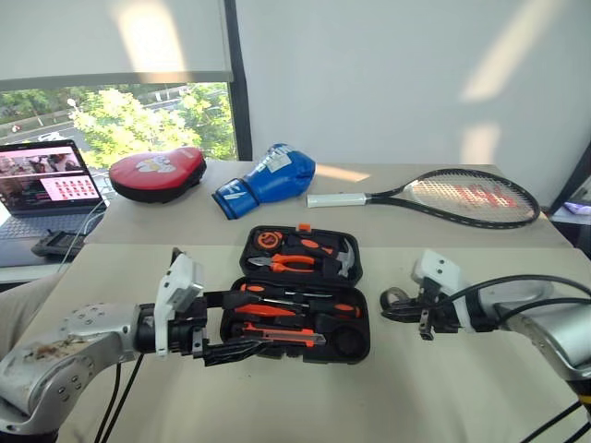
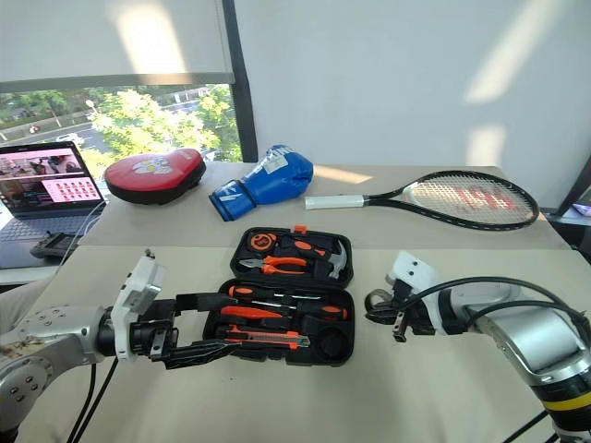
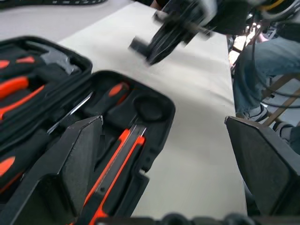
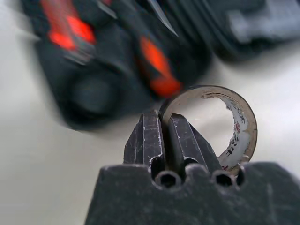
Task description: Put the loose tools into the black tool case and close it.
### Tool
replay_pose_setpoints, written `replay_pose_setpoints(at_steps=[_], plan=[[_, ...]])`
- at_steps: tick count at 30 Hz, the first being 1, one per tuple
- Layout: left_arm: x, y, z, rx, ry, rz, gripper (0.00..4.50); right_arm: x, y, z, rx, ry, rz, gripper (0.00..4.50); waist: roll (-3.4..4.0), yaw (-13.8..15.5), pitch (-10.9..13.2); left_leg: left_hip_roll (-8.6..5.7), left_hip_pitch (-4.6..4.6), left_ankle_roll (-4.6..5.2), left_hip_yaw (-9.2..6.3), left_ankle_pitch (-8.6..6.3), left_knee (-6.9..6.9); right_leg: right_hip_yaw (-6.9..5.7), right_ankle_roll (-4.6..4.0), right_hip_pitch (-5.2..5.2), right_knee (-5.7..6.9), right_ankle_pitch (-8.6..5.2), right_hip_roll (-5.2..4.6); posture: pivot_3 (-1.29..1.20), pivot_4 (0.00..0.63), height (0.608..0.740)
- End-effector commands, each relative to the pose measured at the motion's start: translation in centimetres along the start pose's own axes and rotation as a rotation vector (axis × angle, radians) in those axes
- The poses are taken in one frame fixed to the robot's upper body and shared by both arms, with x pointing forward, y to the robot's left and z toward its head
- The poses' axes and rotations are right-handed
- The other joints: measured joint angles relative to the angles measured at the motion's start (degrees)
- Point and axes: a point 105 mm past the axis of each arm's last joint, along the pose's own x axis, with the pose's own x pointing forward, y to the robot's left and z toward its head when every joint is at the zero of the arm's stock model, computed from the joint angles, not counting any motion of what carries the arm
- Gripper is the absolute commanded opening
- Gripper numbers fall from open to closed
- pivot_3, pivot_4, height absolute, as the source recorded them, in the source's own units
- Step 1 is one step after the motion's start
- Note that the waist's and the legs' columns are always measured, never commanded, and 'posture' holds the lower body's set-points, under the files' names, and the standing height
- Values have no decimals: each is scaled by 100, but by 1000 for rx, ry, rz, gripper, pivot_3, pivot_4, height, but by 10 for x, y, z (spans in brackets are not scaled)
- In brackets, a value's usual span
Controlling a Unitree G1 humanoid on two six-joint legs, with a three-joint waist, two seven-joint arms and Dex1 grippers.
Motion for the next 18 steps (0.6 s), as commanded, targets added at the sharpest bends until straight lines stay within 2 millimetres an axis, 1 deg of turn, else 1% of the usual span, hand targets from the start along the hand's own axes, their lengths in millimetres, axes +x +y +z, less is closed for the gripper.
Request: replay_pose_setpoints(at_steps=[1, 3, 5, 8, 10, 14, 15, 16, 17, 18], plan=[[-5, 1, 2, 49, 2, 4, 4500, 21, 26, 7, -62, 37, 113, 42, 0, 11, 1, 1, 2, -2, 0, 1, -1, 0, -3, 0, 1, 1, 0, 0, 150, 740], [-4, 2, 2, 55, -1, 4, 4500, 38, 33, -8, -91, 121, 143, 42, 0, 29, 1, 0, 1, -2, -2, 0, -1, -1, -5, 0, 1, 3, -3, 0, 150, 740], [-4, 2, 2, 59, -2, 5, 4500, 44, 34, -16, -94, 160, 153, 42, 3, 62, 4, -7, -4, -1, -4, 1, 2, -4, -8, 0, 2, 4, -8, 0, 150, 740], [-3, -1, 3, 60, -1, 3, 4500, 46, 35, -22, -102, 202, 184, 42, 0, 45, 4, -13, -3, 1, -2, 0, 8, -6, -9, 2, 0, 7, -12, 0, 150, 740], [-3, -1, 3, 62, 3, 7, 4500, 49, 36, -23, -106, 213, 209, 42, 0, 42, 4, -14, -4, 2, -2, 0, 9, -8, -9, 1, 0, 7, -12, 0, 150, 740], [-2, -2, 3, 65, 5, 13, 4500, 57, 34, -26, -134, 238, 230, 42, 0, 34, 4, -10, -2, -2, -3, 1, 5, -16, -9, 0, 0, 7, -7, 0, 150, 740], [-2, -2, 4, 64, 5, 15, 4500, 58, 35, -26, -135, 238, 247, 797, 1, 35, 4, -10, -3, -2, -3, 2, 3, -16, -9, 0, 0, 7, -7, 0, 150, 740], [-2, -2, 4, 63, 5, 18, 4500, 58, 35, -26, -140, 236, 263, 990, 1, 33, 3, -11, -2, -2, -3, 2, 3, -16, -9, 0, 0, 6, -7, 0, 150, 740], [-2, -3, 4, 63, 6, 19, 4500, 59, 36, -26, -144, 236, 274, 1335, 1, 31, 4, -10, -1, -2, -3, 2, 3, -16, -9, 1, 0, 6, -6, 0, 150, 740], [-2, -2, 4, 60, 6, 23, 4500, 58, 34, -21, -141, 213, 265, 1672, 1, 34, 3, -10, -2, -2, -3, 2, 3, -18, -9, 1, -1, 6, -5, 0, 150, 740]])
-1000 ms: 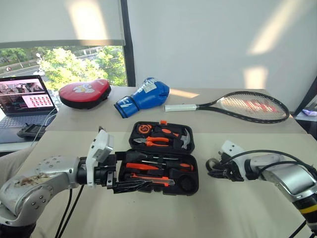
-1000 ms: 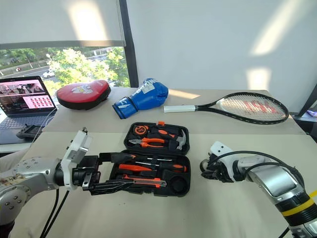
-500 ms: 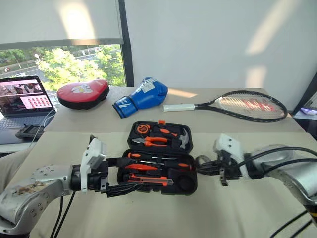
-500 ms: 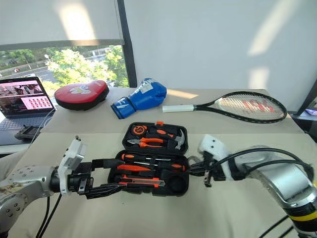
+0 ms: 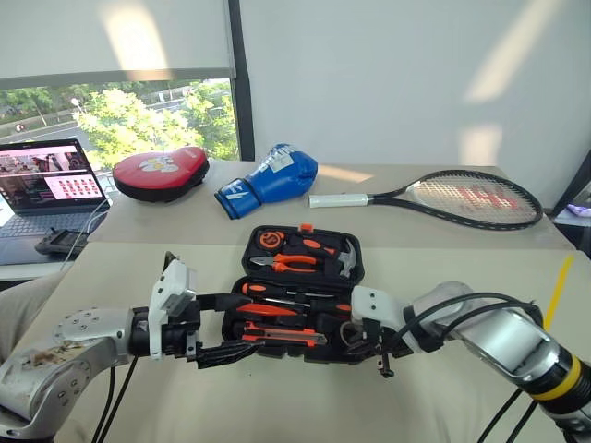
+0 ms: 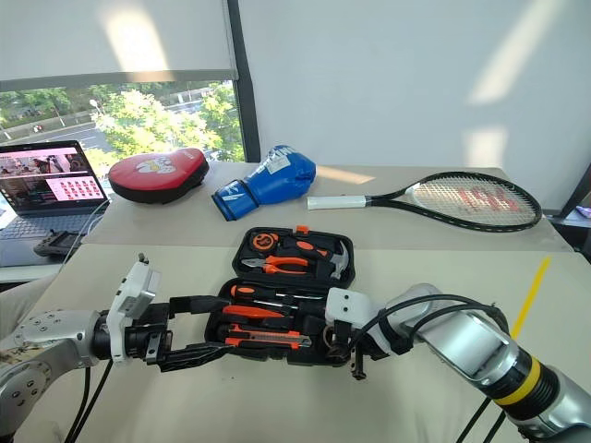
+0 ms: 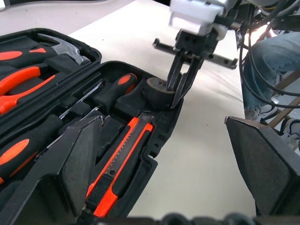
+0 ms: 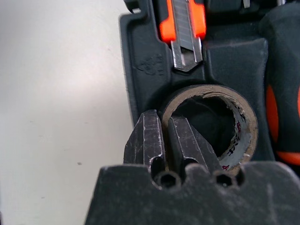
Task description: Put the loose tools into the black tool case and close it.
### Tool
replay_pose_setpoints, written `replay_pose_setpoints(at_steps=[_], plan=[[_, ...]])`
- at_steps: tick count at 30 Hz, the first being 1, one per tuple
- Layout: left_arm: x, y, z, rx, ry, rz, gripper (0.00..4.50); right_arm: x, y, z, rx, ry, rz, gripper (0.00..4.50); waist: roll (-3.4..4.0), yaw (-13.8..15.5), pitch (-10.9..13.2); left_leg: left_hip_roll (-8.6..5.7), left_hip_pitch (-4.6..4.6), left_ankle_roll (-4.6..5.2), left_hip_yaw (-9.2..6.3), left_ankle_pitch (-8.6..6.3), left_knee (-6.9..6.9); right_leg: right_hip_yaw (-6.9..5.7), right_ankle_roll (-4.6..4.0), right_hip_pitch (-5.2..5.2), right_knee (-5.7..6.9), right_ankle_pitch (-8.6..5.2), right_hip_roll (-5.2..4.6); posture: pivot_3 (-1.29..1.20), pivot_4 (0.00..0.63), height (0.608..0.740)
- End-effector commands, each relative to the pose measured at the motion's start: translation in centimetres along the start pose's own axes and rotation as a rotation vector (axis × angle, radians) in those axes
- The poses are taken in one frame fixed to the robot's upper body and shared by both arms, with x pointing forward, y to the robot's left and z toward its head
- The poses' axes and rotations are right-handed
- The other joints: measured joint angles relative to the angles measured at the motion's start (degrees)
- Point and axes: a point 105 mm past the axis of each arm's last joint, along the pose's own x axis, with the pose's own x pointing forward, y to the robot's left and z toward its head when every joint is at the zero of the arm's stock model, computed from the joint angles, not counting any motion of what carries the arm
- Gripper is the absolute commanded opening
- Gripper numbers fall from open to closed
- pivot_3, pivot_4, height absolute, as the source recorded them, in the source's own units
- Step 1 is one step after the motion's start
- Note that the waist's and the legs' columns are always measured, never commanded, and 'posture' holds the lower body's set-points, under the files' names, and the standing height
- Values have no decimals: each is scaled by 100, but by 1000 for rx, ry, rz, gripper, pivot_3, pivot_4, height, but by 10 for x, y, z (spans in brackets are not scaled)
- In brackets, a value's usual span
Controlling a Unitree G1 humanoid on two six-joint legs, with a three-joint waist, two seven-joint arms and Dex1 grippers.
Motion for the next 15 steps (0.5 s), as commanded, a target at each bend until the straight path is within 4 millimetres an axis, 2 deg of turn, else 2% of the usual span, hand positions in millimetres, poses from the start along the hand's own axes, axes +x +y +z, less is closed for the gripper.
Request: replay_pose_setpoints(at_steps=[1, 6, 11, 13, 15], plan=[[-1, -4, 7, 33, -3, 4, 4500, 1, 8, 3, 0, -28, 69, 1932, 0, 4, 0, 0, 0, 0, 0, 0, 0, -1, 0, 1, -1, 0, 0, 0, 150, 740], [1, -2, 5, 21, -11, 19, 4500, -28, 12, 33, 31, -216, 108, 1932, 1, -8, 1, 1, -6, 0, 0, 0, 0, -1, 0, -4, -1, 0, -1, 0, 150, 740], [3, 4, 7, 15, -26, 32, 4500, -37, 11, 42, 77, -369, 68, 1932, 0, 6, 1, 3, -4, 1, -3, -1, 0, -1, 0, 0, 0, 0, -5, 0, 150, 740], [3, 14, 8, -4, -47, 86, 4500, -40, 0, 47, 103, -454, -30, 1932, 0, 1, 1, 3, -4, 1, -3, -1, 0, 1, -1, -1, 3, 2, -8, 0, 150, 740], [4, 32, 11, -43, -83, 195, 4500, -48, -28, 47, 186, -534, -220, 1932, 0, -1, 1, 2, -1, 0, -3, 0, 0, 4, -1, -1, 7, 4, -10, 0, 150, 740]])
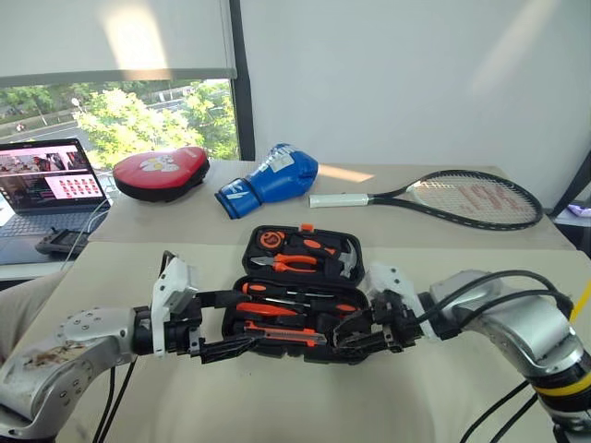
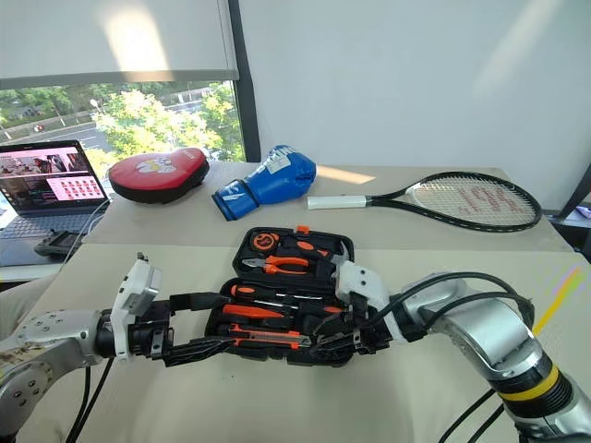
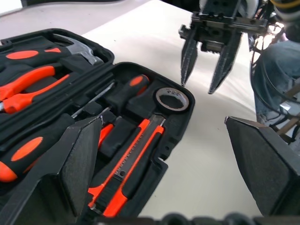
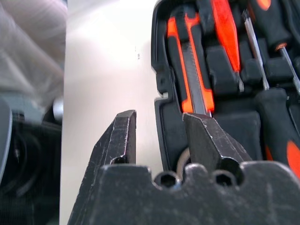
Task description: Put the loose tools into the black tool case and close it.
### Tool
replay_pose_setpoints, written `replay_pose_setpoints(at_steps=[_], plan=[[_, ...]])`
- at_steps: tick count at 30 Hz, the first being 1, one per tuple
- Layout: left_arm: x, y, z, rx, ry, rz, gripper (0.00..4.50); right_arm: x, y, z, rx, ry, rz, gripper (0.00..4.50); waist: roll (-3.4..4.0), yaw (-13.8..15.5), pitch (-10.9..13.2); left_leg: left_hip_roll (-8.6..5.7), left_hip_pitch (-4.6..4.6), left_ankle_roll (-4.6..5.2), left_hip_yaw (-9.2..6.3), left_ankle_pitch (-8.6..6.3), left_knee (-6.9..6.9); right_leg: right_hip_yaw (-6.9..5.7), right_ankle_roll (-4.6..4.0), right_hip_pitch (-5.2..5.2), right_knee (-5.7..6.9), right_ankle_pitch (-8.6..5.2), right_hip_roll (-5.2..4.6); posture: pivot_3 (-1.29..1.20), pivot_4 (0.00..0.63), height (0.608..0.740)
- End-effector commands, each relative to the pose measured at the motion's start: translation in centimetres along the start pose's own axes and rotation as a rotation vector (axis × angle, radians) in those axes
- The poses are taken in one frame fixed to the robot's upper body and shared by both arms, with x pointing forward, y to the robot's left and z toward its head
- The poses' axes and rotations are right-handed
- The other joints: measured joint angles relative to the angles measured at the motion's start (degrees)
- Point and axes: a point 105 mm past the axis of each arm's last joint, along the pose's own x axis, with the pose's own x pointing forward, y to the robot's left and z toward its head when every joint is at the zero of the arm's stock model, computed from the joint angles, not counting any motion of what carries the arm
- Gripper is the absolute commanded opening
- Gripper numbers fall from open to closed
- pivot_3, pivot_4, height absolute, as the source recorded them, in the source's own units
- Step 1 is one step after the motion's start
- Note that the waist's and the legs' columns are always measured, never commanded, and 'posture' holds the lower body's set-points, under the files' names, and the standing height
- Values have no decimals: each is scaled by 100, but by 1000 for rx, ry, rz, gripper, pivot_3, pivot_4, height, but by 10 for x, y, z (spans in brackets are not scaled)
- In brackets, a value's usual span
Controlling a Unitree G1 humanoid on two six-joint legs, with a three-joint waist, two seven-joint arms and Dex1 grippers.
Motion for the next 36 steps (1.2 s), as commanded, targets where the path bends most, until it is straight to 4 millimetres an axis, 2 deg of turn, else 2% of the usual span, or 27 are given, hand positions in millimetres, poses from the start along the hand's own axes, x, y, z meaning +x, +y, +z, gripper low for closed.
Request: replay_pose_setpoints(at_steps=[1, 4, 5, 7, 9, 10, 13, 16, 18, 21, 25, 31, 32, 33, 34, 35, 36], plan=[[5, 32, 7, -62, -57, 199, 4500, -22, -45, 20, 49, -185, -343, 1932, 0, 1, 0, 0, 1, -3, 0, 2, 0, 1, -1, -2, 3, 3, 1, 0, 150, 740], [13, 61, 14, -84, -94, 371, 4500, -40, -67, 16, 94, -186, -502, 2625, -1, 55, 1, -6, 3, -10, -2, 14, 3, 3, 6, 2, 8, 22, 6, 0, 150, 740], [15, 73, 17, -111, -105, 436, 4500, -46, -74, 13, 105, -176, -550, 3099, -1, 59, 1, -15, 3, -5, -2, 20, 2, 3, 11, 4, 6, 28, 4, 0, 150, 740], [23, 95, 16, -136, -59, 552, 4500, -55, -88, 8, 120, -145, -641, 3604, -4, 68, 2, -19, -2, -3, 0, 23, 3, 3, 12, 1, 2, 35, 7, 0, 150, 740], [30, 113, 11, -210, 15, 627, 4500, -61, -102, 5, 110, -117, -735, 4357, -7, 61, 4, -28, -4, 0, 0, 28, 4, 0, 15, 1, 3, 37, 9, 0, 150, 740], [33, 122, 11, -245, 28, 654, 4500, -63, -108, 5, 110, -112, -777, 4433, -7, 52, 4, -30, -5, 0, 1, 29, 3, 1, 15, 0, 5, 37, 11, 0, 150, 740], [46, 141, 8, -284, 97, 694, 4500, -65, -125, 6, 134, -120, -872, 4433, -8, -7, 4, -36, -7, 2, 3, 33, -1, 2, 18, -3, 4, 38, 12, 0, 150, 740], [56, 159, 5, -308, 148, 719, 4500, -72, -146, -10, 206, 30, -1045, 4433, -7, -54, 5, -35, -14, -3, 9, 38, -7, 3, 19, -14, 5, 38, 18, 0, 150, 740], [60, 168, 8, -343, 142, 712, 4500, -64, -148, -9, 369, -64, -954, 4433, -8, -71, 5, -33, -16, -3, 9, 41, -9, 1, 19, -16, 7, 38, 18, 0, 150, 740], [60, 179, 10, -365, 153, 731, 4500, -58, -150, -5, 498, -123, -860, 4433, -9, -92, 6, -27, -19, -5, 9, 43, -13, -2, 19, -15, 6, 38, 25, 0, 150, 740], [56, 188, 9, -383, 169, 742, 4500, -51, -152, -1, 559, -140, -794, 4433, -8, -117, 6, -29, -27, -5, 9, 43, -19, -3, 26, -18, 0, 37, 24, 0, 150, 740], [57, 189, -2, -402, 221, 729, 4500, -41, -156, -12, 568, -69, -776, 4433, -8, -138, 6, -34, -29, -4, 8, 41, -22, -3, 36, -22, -1, 36, 19, 0, 150, 740], [58, 189, -4, -410, 229, 720, 4500, -39, -158, -15, 565, -52, -776, 4192, -8, -142, 6, -34, -29, -4, 9, 41, -22, -2, 37, -22, -1, 36, 19, 0, 150, 740], [59, 189, -7, -417, 241, 716, 4090, -37, -161, -18, 566, -39, -783, 3888, -8, -147, 6, -34, -28, -4, 9, 42, -21, -2, 37, -21, 1, 36, 19, 0, 150, 740], [59, 189, -10, -423, 249, 714, 3987, -36, -163, -20, 567, -32, -787, 3770, -8, -150, 6, -34, -28, -5, 10, 42, -21, -1, 37, -22, 1, 36, 19, 0, 150, 740], [59, 189, -12, -428, 256, 711, 3678, -35, -165, -22, 568, -28, -792, 3289, -8, -149, 6, -35, -26, -5, 10, 42, -19, 0, 37, -20, 5, 36, 19, 0, 150, 740], [60, 188, -14, -438, 253, 699, 3368, -33, -167, -24, 567, -27, -787, 3043, -8, -152, 6, -35, -25, -5, 10, 42, -19, 0, 37, -20, 5, 36, 18, 0, 150, 740]])
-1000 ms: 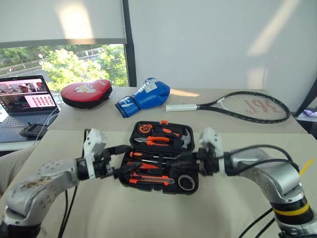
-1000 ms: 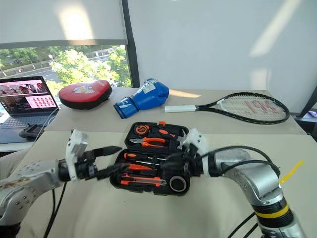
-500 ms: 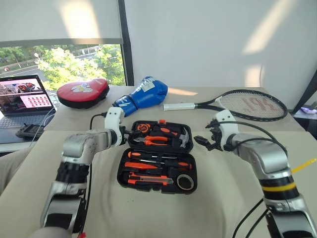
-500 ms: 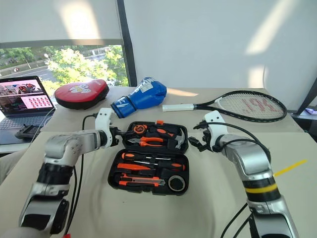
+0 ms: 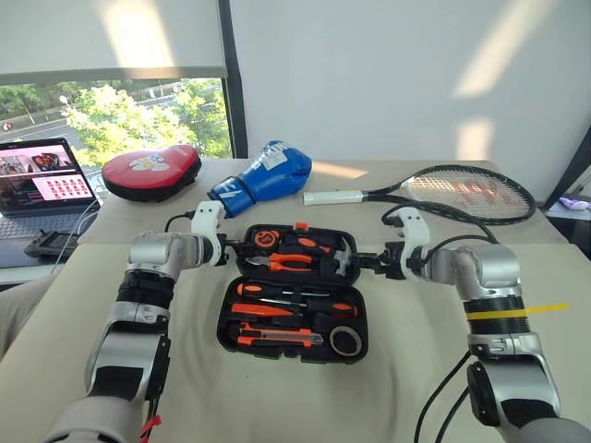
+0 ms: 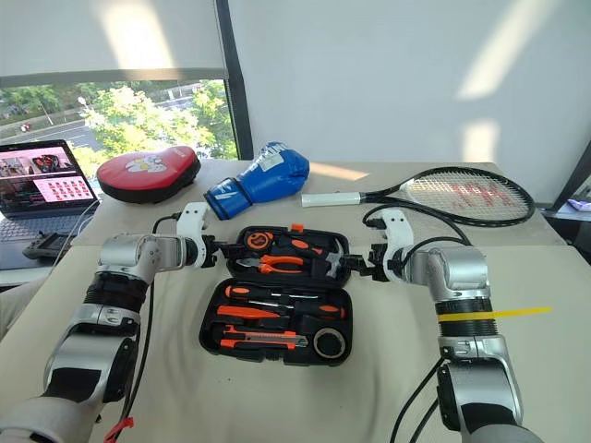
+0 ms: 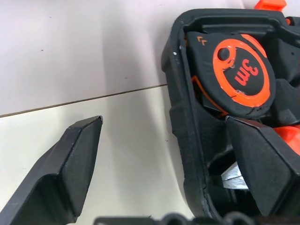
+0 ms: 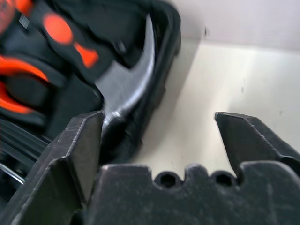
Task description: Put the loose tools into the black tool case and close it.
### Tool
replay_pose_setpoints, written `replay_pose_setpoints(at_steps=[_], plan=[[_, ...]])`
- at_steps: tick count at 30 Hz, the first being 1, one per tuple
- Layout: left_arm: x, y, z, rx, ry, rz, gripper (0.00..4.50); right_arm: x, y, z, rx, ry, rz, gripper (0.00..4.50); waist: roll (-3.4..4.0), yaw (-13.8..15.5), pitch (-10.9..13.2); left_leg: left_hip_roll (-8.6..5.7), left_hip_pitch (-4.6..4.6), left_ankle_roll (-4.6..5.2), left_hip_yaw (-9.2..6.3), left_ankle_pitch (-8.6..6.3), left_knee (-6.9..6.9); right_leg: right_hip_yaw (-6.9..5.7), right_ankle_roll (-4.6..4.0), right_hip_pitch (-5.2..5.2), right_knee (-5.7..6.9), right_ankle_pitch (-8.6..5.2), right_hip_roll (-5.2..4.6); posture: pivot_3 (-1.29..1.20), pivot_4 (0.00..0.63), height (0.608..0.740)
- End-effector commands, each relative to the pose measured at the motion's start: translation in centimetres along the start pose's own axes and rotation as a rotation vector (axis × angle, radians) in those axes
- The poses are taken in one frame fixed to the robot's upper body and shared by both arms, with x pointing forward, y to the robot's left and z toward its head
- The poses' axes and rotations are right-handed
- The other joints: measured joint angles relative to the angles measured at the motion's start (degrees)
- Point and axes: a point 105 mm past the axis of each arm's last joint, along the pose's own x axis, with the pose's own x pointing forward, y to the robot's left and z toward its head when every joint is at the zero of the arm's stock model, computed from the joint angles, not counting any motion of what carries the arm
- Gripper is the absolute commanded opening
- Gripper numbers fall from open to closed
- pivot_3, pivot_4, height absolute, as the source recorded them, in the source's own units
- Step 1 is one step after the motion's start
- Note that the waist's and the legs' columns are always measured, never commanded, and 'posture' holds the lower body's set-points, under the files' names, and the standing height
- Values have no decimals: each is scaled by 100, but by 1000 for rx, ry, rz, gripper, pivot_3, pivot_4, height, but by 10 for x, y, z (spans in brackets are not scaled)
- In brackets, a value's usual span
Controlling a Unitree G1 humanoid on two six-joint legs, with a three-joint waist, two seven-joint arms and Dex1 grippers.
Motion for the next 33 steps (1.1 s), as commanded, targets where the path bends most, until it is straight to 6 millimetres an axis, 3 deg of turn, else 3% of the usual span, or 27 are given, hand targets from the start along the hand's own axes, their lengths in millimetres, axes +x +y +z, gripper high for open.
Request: replay_pose_setpoints(at_steps=[1, 6, 9, 15, 19, 21, 23, 26, 31, 33], plan=[[1, -3, 4, 21, -10, -27, 3048, 5, -1, 13, -35, -48, 5, 2726, 0, -10, 0, 0, 1, 0, 0, 0, 0, 0, 0, 0, 2, 0, -1, 0, 150, 740], [2, -4, 2, 0, -12, -63, 1000, 7, 5, 23, -67, -117, 60, 943, 0, -21, 0, 2, 11, -3, 2, 2, 2, 5, 1, 5, 9, 1, -2, 0, 150, 740], [1, -7, 7, -6, -51, -94, 45, 6, 10, 29, -88, -155, 85, 33, 0, -11, 0, 1, 11, -4, 2, 2, 3, 7, 1, 4, 15, 2, -7, 0, 150, 740], [-6, -34, 39, 68, -218, -241, 45, 0, 18, 50, -248, -309, 94, 33, 2, 5, 2, -4, -1, -4, 0, 2, 3, 6, 5, -8, 17, 5, -14, 0, 150, 740], [-27, -53, 60, 274, -405, -327, 45, -18, 36, 60, -442, -465, 133, 33, 2, -5, 3, -12, -46, -5, 1, 4, 4, 6, 8, -62, 19, 7, -15, 0, 150, 740], [-41, -60, 59, 400, -492, -344, 45, -33, 50, 55, -564, -560, 190, 33, 3, -14, 3, -17, -79, -10, 4, 7, 7, 7, 10, -110, 33, 8, -15, 0, 150, 740], [-55, -69, 46, 549, -573, -374, 45, -44, 52, 43, -668, -616, 169, 33, 6, -27, 5, -16, -80, -13, 3, 7, -2, -2, 10, -118, 35, 8, -13, 0, 150, 740], [-66, -69, 11, 786, -598, -350, 45, -58, 53, 20, -806, -671, 126, 33, 8, -32, 6, -16, -81, -15, 4, 6, -23, -22, 11, -120, 9, 7, -14, 0, 150, 740], [-81, -52, -37, 940, -529, -361, 45, -79, 46, -28, -955, -626, 69, 33, 10, 19, 6, -12, -45, -15, 18, 6, -33, -31, 11, -77, -13, 6, -20, 0, 150, 740], [-87, -40, -49, 924, -488, -351, 45, -90, 41, -42, -961, -587, 55, 33, 14, 32, 9, -6, -5, -16, 18, 5, -33, -30, 10, -32, -17, 3, -21, 0, 150, 740]])
